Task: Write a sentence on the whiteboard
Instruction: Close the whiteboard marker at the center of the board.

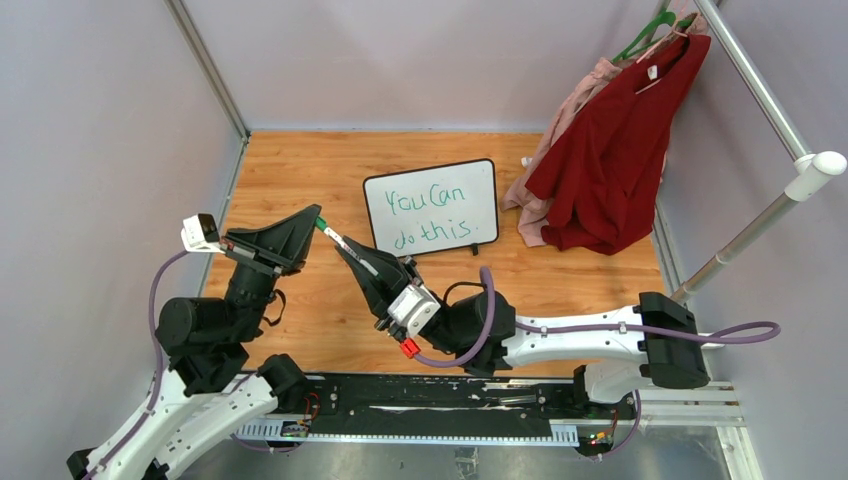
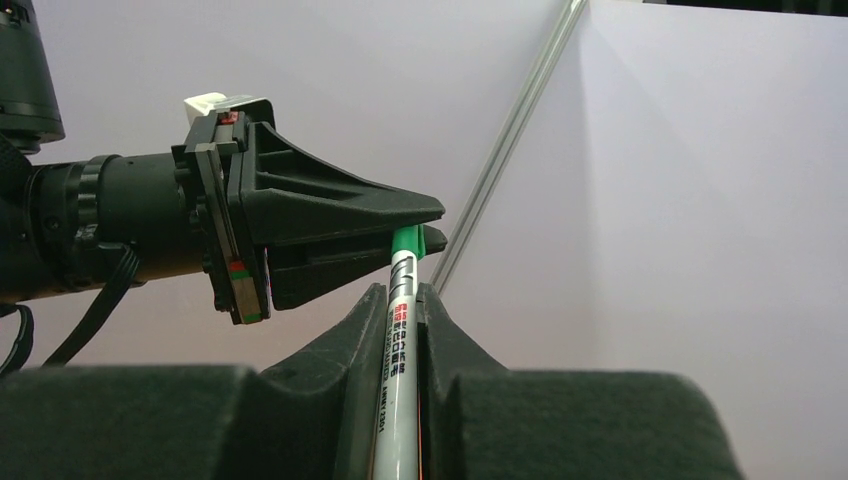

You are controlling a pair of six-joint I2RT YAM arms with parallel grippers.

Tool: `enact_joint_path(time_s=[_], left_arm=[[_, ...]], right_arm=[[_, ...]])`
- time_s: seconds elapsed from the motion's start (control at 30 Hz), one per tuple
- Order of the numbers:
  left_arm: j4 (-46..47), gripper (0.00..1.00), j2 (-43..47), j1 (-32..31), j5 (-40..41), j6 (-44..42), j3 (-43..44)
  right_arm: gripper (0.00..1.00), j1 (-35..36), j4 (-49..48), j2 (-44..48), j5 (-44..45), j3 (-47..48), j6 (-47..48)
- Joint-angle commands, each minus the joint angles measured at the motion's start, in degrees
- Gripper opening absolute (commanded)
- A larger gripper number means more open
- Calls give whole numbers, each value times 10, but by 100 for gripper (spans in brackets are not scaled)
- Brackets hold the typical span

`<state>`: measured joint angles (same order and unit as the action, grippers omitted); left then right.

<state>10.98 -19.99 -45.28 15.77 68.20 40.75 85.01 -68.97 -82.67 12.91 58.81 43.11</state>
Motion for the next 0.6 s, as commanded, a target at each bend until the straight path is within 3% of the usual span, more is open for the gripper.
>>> enact_joint_path(time_s=[0.0,0.27,0.3,0.43,0.5,0.57], left_arm=[[-34,0,-33,-7,-95,30,-22],[-37,0,9,-7,-57,22,-54],[-51,10,21,-7,-34,14,-51],[-105,68,66,-7,34,-40,-25],[-141,89,81,-7,63,-66,-6],[-174,99,91,-7,91,-92,15]], right_arm=[[0,2,-12,-28,5,44,5],[0,0,-6,-23,-5,40,2],[0,0,5,-11,-11,32,-2],[0,8,82,49,-37,-3,-18],[0,15,121,83,-40,-21,-25],[0,19,159,118,-35,-37,-43]])
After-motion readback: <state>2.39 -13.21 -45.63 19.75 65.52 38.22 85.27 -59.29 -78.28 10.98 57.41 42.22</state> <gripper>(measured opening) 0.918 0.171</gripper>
